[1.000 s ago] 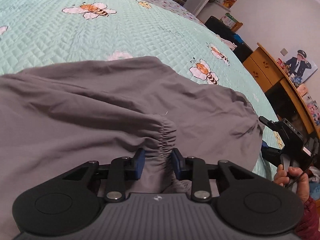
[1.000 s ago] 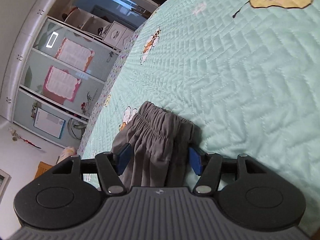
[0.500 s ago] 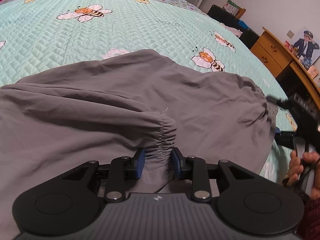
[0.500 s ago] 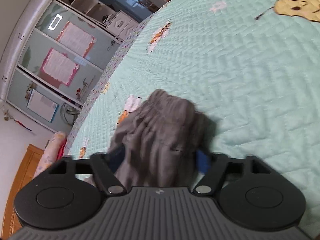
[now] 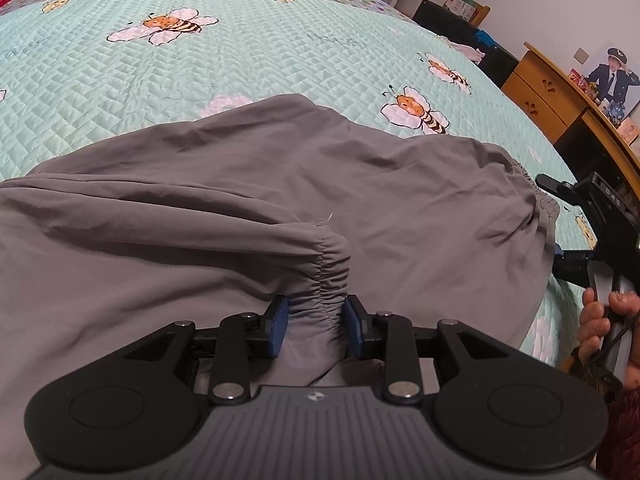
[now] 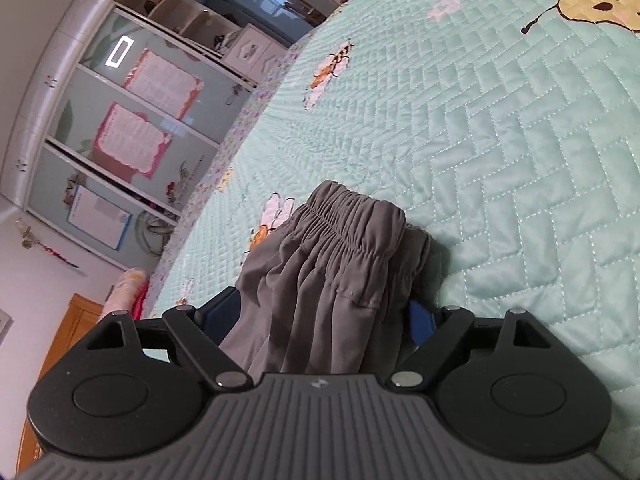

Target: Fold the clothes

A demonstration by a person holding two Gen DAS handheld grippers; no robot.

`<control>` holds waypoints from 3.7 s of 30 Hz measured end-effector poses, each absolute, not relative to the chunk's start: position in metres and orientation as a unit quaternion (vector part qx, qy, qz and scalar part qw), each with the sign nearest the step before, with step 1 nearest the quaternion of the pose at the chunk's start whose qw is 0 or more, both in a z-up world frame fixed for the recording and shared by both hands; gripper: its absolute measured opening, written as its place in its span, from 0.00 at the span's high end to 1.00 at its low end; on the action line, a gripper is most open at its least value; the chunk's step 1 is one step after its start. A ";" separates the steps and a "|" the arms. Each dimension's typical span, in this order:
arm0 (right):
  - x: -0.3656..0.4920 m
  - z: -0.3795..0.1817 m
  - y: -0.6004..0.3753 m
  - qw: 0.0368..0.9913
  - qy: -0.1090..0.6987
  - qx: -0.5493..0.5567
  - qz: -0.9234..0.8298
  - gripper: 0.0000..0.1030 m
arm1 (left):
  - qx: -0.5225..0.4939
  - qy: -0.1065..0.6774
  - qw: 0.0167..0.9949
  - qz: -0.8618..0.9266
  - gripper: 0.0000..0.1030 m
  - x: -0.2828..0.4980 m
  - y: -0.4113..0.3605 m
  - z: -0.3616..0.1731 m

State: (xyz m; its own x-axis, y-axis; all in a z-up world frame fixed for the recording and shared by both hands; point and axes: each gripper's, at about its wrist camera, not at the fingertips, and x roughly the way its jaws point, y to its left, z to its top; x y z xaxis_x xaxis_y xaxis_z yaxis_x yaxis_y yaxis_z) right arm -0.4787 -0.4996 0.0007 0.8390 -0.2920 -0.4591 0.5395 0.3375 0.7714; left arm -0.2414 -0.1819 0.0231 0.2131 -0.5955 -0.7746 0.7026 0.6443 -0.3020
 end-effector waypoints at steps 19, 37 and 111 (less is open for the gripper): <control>-0.484 0.001 -0.505 0.806 0.128 0.528 -0.233 0.17 | 0.084 0.463 0.775 -0.422 0.57 -0.247 -0.190 0.022; -0.517 -0.016 -0.517 0.770 0.066 0.602 -0.202 0.73 | 0.075 0.474 0.764 -0.432 0.48 -0.244 -0.191 0.023; -0.443 0.041 -0.301 0.875 0.224 0.429 -0.021 0.42 | -0.145 0.457 0.775 -0.412 0.57 -0.207 0.025 0.028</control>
State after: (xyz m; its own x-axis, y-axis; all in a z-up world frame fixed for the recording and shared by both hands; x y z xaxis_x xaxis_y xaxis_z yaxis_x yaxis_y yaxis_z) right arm -0.4431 -0.3015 0.0405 0.8988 0.1556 -0.4098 0.2283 0.6319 0.7407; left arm -0.2069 0.0249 0.0284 0.2426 -0.7705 -0.5894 0.5058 0.6189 -0.6010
